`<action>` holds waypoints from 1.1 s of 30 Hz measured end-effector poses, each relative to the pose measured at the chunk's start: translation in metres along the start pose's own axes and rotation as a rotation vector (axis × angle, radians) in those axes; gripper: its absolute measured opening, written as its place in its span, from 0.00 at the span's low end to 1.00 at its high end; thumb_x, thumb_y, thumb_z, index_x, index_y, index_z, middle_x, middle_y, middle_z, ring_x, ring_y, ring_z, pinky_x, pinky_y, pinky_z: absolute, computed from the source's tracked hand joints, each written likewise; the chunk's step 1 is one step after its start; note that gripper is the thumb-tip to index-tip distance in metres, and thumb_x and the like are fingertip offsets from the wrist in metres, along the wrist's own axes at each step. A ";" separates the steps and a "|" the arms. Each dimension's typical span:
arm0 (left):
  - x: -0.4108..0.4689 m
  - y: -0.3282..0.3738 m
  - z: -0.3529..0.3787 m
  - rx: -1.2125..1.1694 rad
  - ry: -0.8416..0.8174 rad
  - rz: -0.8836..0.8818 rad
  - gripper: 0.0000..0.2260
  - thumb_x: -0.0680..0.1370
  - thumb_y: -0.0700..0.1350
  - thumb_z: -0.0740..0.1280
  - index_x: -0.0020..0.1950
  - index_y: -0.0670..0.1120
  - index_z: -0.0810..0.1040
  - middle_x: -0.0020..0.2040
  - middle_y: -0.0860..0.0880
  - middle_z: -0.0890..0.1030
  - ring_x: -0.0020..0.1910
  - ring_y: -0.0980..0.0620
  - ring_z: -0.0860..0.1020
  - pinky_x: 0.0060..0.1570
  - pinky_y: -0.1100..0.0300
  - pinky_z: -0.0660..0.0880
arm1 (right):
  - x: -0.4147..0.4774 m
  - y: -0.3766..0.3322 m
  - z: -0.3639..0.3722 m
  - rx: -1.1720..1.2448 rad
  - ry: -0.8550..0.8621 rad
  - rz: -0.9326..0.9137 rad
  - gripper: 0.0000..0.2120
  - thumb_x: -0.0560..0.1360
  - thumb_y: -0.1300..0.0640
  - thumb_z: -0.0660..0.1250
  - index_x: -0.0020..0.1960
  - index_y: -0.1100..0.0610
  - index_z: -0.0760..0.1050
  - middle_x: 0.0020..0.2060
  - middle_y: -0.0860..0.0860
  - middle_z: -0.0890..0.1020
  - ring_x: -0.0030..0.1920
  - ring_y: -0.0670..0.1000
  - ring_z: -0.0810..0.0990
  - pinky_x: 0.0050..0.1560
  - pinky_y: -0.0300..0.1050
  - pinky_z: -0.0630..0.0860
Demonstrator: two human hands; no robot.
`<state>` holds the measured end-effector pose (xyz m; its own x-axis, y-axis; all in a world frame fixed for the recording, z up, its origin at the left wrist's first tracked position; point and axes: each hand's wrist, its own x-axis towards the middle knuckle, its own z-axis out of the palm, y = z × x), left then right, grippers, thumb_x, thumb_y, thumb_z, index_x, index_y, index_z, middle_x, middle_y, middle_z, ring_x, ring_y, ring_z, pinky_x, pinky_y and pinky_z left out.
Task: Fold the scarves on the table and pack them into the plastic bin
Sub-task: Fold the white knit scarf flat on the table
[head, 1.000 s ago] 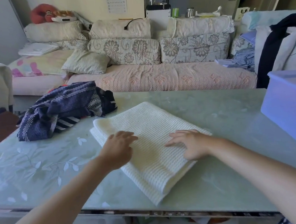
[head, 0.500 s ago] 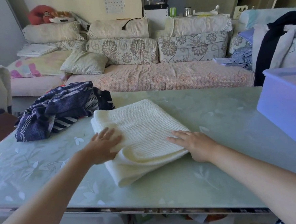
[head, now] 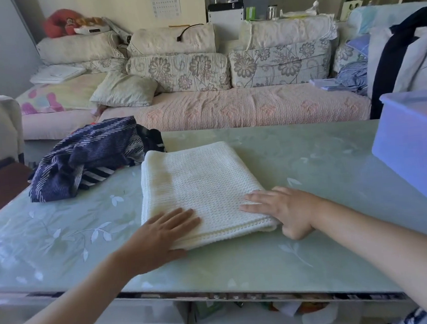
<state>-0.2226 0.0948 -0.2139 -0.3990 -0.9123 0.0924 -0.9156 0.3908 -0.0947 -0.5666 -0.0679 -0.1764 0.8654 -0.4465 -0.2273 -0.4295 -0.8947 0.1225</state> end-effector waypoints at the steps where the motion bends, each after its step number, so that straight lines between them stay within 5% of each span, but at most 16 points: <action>1: -0.002 -0.003 0.001 0.025 0.026 0.006 0.32 0.79 0.66 0.55 0.80 0.58 0.49 0.80 0.55 0.55 0.78 0.51 0.56 0.74 0.49 0.60 | 0.000 -0.001 0.003 -0.074 0.032 -0.022 0.46 0.72 0.62 0.64 0.81 0.42 0.43 0.81 0.45 0.47 0.80 0.46 0.47 0.75 0.47 0.55; 4: -0.008 -0.007 0.002 0.082 -0.011 -0.001 0.36 0.77 0.56 0.66 0.80 0.56 0.51 0.79 0.54 0.57 0.76 0.51 0.60 0.72 0.49 0.63 | 0.009 -0.003 0.018 -0.181 0.258 -0.085 0.48 0.67 0.73 0.68 0.80 0.48 0.55 0.76 0.54 0.66 0.75 0.55 0.67 0.62 0.50 0.74; 6: -0.010 -0.009 0.000 0.088 -0.015 -0.025 0.45 0.69 0.42 0.73 0.80 0.55 0.54 0.78 0.53 0.60 0.74 0.50 0.65 0.69 0.48 0.69 | 0.013 -0.005 0.022 -0.127 0.323 -0.103 0.45 0.68 0.75 0.61 0.80 0.47 0.58 0.76 0.53 0.68 0.74 0.54 0.69 0.61 0.49 0.73; 9: -0.012 -0.010 -0.003 0.054 0.076 -0.067 0.44 0.63 0.30 0.68 0.76 0.56 0.64 0.73 0.53 0.70 0.66 0.47 0.75 0.52 0.53 0.80 | 0.013 -0.008 0.018 0.100 0.286 -0.067 0.39 0.69 0.71 0.60 0.77 0.49 0.65 0.75 0.51 0.68 0.74 0.52 0.69 0.67 0.51 0.70; 12: -0.007 -0.011 -0.024 -0.115 0.143 -0.169 0.31 0.67 0.31 0.64 0.66 0.56 0.76 0.59 0.55 0.74 0.50 0.51 0.78 0.39 0.59 0.77 | 0.011 -0.018 -0.002 0.267 0.406 0.060 0.21 0.67 0.56 0.65 0.60 0.52 0.80 0.51 0.52 0.85 0.50 0.58 0.83 0.44 0.43 0.75; 15: -0.004 -0.024 -0.064 -0.290 0.137 -0.288 0.24 0.65 0.38 0.64 0.56 0.56 0.81 0.48 0.59 0.73 0.43 0.54 0.77 0.40 0.60 0.74 | 0.008 -0.022 -0.029 0.477 0.554 0.132 0.12 0.63 0.47 0.66 0.39 0.55 0.76 0.31 0.51 0.79 0.33 0.54 0.76 0.32 0.44 0.68; 21: 0.013 -0.050 -0.135 -0.305 0.336 -0.445 0.16 0.67 0.38 0.71 0.49 0.56 0.80 0.43 0.56 0.79 0.39 0.58 0.77 0.38 0.64 0.73 | 0.023 0.006 -0.065 0.971 0.600 0.321 0.15 0.63 0.53 0.67 0.49 0.51 0.81 0.43 0.50 0.84 0.44 0.51 0.82 0.43 0.47 0.76; 24: 0.043 -0.067 -0.130 -0.253 0.467 -0.406 0.14 0.71 0.37 0.71 0.54 0.50 0.84 0.49 0.52 0.76 0.42 0.51 0.77 0.44 0.59 0.73 | 0.042 0.021 -0.067 0.990 0.672 0.489 0.14 0.69 0.55 0.68 0.54 0.48 0.78 0.44 0.45 0.83 0.45 0.50 0.81 0.38 0.42 0.73; 28: 0.094 -0.093 -0.102 -0.106 0.461 -0.546 0.16 0.77 0.44 0.66 0.65 0.49 0.78 0.57 0.48 0.77 0.54 0.43 0.78 0.47 0.50 0.76 | 0.071 0.041 -0.054 0.892 0.728 0.626 0.11 0.75 0.59 0.66 0.56 0.51 0.75 0.47 0.48 0.81 0.48 0.51 0.79 0.44 0.43 0.69; 33: 0.131 -0.117 -0.070 0.241 0.402 -0.588 0.12 0.75 0.45 0.70 0.58 0.47 0.81 0.50 0.45 0.80 0.51 0.41 0.74 0.51 0.46 0.68 | 0.102 0.057 -0.040 0.747 0.753 0.683 0.12 0.79 0.60 0.62 0.63 0.54 0.69 0.48 0.52 0.80 0.45 0.54 0.77 0.41 0.45 0.69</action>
<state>-0.1714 -0.0619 -0.1213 0.1224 -0.8292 0.5454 -0.9654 -0.2269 -0.1283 -0.4925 -0.1642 -0.1541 0.2361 -0.9234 0.3026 -0.6741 -0.3800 -0.6334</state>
